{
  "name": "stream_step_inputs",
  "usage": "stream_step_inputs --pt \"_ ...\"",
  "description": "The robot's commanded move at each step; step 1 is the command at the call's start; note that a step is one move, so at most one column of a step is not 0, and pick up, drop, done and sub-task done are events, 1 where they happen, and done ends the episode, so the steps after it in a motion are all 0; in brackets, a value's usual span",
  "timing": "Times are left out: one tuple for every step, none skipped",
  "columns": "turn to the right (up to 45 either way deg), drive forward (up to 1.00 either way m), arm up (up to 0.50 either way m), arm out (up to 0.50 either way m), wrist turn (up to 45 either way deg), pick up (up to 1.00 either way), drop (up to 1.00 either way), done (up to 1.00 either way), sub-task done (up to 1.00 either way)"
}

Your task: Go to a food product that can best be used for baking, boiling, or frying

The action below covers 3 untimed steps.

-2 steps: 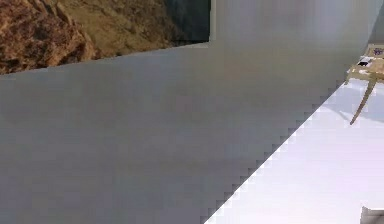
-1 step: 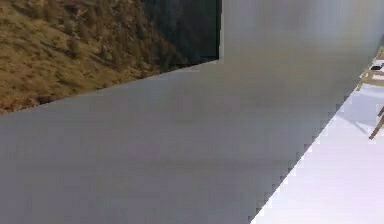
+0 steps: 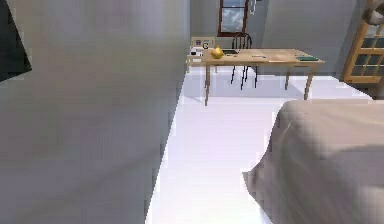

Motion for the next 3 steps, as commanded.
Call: stream_step_inputs --pt "0.0 0.4 0.0 0.0 0.0 0.0 0.0 0.0 0.0" --pt "15.0 0.0 0.0 0.0 0.0 0.0 0.0 0.0 0.0" --pt "0.0 1.0 0.0 0.0 0.0 0.0 0.0 0.0 0.0"
